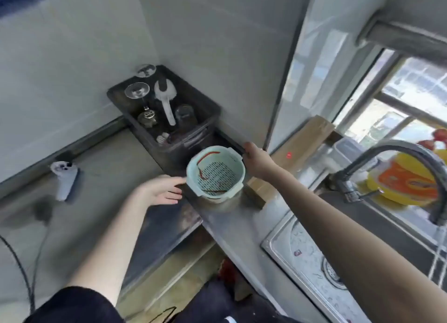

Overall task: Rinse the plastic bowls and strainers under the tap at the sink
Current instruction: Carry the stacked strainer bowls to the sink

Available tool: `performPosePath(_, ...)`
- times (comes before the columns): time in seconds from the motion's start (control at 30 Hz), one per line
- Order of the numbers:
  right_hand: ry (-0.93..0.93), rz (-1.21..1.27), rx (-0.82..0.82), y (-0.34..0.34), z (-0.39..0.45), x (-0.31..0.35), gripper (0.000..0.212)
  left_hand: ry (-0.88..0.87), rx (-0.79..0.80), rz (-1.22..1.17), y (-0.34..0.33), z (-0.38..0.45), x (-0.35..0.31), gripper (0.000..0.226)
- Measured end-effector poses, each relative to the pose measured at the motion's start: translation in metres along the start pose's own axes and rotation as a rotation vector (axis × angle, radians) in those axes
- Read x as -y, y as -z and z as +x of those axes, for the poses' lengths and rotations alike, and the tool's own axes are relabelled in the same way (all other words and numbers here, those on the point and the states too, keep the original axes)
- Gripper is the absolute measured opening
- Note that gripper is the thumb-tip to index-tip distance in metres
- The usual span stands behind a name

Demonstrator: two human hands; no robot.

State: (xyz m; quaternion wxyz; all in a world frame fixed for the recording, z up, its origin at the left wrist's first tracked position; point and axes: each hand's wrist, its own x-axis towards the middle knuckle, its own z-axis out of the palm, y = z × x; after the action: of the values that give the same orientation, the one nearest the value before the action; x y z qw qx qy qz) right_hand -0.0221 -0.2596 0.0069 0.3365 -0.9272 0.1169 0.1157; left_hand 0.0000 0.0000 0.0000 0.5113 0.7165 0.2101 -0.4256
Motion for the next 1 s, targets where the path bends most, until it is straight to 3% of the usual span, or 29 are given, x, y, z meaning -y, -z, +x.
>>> performPosePath(0.13, -0.148, 0.004, 0.118, -0.014, 0.028, 0.001, 0.044, 0.074, 0.184, -0.016, 0.0, 0.014, -0.016, 0.056)
performPosePath(0.27, -0.279, 0.16, 0.135, -0.022, 0.048, 0.002, 0.047, 0.046, 0.206, 0.028, 0.004, 0.03, -0.018, 0.02)
performPosePath(0.37, -0.419, 0.392, 0.168, -0.028, 0.058, -0.002, 0.057, 0.055, 0.213, -0.038, 0.008, 0.045, -0.006, 0.033)
performPosePath(0.43, -0.48, 0.454, 0.161, -0.032, 0.064, -0.009, 0.048, 0.062, 0.249, -0.083, 0.009, 0.052, -0.002, 0.038)
performPosePath(0.6, -0.493, 0.383, 0.189, -0.027, 0.059, 0.0, 0.032, -0.033, 0.242, -0.036, 0.009, 0.061, -0.002, 0.041)
performPosePath(0.8, -0.555, 0.329, 0.288, -0.019, 0.048, 0.006, 0.046, -0.149, 0.272, -0.041, 0.019, 0.051, -0.015, 0.024)
performPosePath(1.0, -0.534, 0.483, 0.336, 0.0, 0.02, 0.012, 0.04, -0.265, 0.26, 0.026, 0.022, 0.027, -0.024, 0.02)
